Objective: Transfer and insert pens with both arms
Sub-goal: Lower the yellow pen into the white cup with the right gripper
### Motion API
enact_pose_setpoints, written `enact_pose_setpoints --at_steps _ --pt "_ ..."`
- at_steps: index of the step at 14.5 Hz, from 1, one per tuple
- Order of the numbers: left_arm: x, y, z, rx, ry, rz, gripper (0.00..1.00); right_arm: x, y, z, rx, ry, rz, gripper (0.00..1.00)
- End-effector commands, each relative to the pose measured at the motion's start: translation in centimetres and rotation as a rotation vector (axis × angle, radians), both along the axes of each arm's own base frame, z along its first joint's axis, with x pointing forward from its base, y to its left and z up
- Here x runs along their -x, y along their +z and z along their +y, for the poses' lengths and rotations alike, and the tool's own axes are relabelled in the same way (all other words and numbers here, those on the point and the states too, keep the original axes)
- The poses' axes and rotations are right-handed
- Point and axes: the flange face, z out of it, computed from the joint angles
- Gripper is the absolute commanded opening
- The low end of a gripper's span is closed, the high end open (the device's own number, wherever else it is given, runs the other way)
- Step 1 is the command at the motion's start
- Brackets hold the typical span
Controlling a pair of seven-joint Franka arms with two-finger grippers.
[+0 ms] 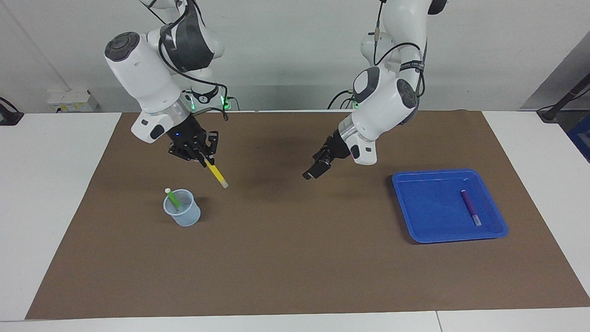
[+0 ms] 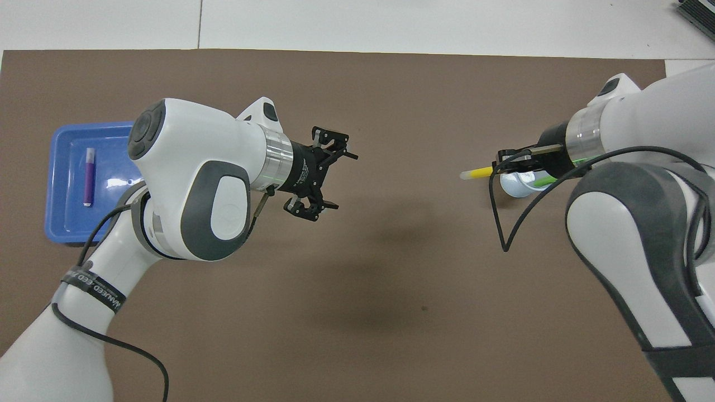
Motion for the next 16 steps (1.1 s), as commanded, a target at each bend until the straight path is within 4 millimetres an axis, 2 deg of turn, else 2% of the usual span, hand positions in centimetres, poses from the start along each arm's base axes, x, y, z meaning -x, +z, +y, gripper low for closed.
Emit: enact_pose_setpoints --at_steps 1,4,6,8,10,12,14,15,16 --pt "-0.5 -0.2 6.3 -0.043 -0.129 -0.039 1.0 -0.1 -0.1 -3.5 0.096 0.048 0.011 0.0" --pt "-2.4 -1.0 14.7 -0.044 -0.223 -0.146 1.0 0.0 -1.7 -6.8 0.168 0.098 0.024 0.0" --pt "-2.7 -1.2 16.6 -0.107 -0.338 -0.205 1.0 0.0 -2.4 -7.8 0.169 0.114 0.032 0.0" --pt "-2.9 -1.6 17.5 -0.268 -0.46 -0.236 1.0 -0.1 -3.3 -7.8 0.171 0.116 0.019 0.0" --pt "-3.3 -1.8 18.8 -0.357 -0.597 -0.294 1.0 -0.4 -4.7 -7.9 0.171 0.113 0.0 0.0" --pt "-4.2 -1.8 23.5 -0.396 -0.69 -0.343 1.0 -0.9 -5.9 -7.7 0.171 0.111 -0.002 0.0" --pt "-4.7 -1.9 27.3 -0.408 -0.792 -0.408 0.99 -1.3 -7.1 -7.7 0.17 0.111 -0.005 0.0" --pt "-5.0 -1.9 29.0 -0.442 -0.851 -0.442 0.99 -1.3 -7.7 -7.7 0.17 0.109 -0.01 0.0" --pt "-5.1 -2.2 29.6 -0.488 -0.918 -0.459 0.98 -1.4 -8.3 -7.7 0.17 0.107 -0.019 0.0"
